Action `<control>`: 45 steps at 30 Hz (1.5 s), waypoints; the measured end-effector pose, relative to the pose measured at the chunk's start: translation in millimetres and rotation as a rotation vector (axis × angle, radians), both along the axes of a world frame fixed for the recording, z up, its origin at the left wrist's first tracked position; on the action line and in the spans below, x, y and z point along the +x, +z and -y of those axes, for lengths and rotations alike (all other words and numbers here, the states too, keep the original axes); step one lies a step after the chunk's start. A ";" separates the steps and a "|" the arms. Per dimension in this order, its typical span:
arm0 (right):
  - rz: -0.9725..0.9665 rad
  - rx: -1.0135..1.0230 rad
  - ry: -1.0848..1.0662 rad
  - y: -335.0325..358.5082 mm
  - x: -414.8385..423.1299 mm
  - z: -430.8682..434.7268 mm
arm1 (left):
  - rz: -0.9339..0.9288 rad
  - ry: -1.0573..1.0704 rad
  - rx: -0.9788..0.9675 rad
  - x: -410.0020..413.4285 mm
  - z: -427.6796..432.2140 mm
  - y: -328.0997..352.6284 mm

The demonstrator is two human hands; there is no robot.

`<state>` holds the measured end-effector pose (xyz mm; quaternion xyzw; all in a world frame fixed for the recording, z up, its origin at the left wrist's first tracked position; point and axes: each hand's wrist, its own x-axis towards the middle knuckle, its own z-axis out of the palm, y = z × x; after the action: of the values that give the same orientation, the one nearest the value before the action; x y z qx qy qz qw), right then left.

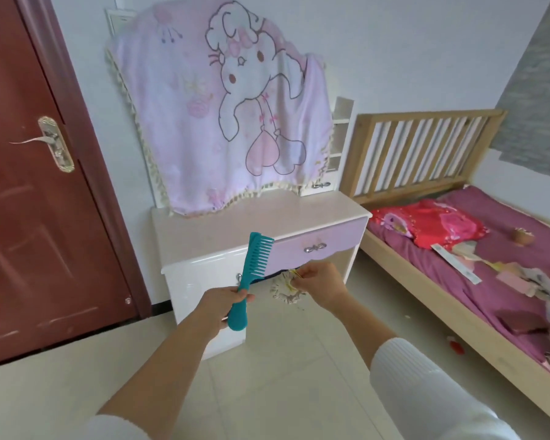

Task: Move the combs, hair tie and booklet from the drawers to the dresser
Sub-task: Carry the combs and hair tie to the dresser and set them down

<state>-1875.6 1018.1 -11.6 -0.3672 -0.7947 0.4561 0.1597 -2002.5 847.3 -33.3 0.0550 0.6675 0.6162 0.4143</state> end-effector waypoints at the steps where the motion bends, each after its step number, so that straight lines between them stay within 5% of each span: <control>1: 0.001 -0.005 -0.005 -2.9 -24.2 -11.9 | -0.003 0.006 -0.006 -25.8 -11.7 -0.6; 17: 0.132 -0.036 0.056 -63.1 -311.6 -208.3 | 0.179 0.174 -0.121 -296.8 -195.6 -87.3; 30: 0.315 -0.060 0.192 -138.3 -460.8 -306.4 | 0.276 0.421 -0.310 -386.1 -294.8 -157.4; 38: 0.486 -0.179 0.183 -174.1 -461.8 -316.5 | 0.174 0.465 -0.483 -389.9 -292.0 -168.3; 45: 0.522 -0.083 0.238 -178.2 -459.1 -309.7 | -0.153 0.283 -0.764 -390.8 -284.9 -159.3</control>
<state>-2334.7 1327.9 -189.8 -0.3825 -0.8271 0.3939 -0.1204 -2393.3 1132.1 -192.6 -0.1496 0.8780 0.3692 0.2654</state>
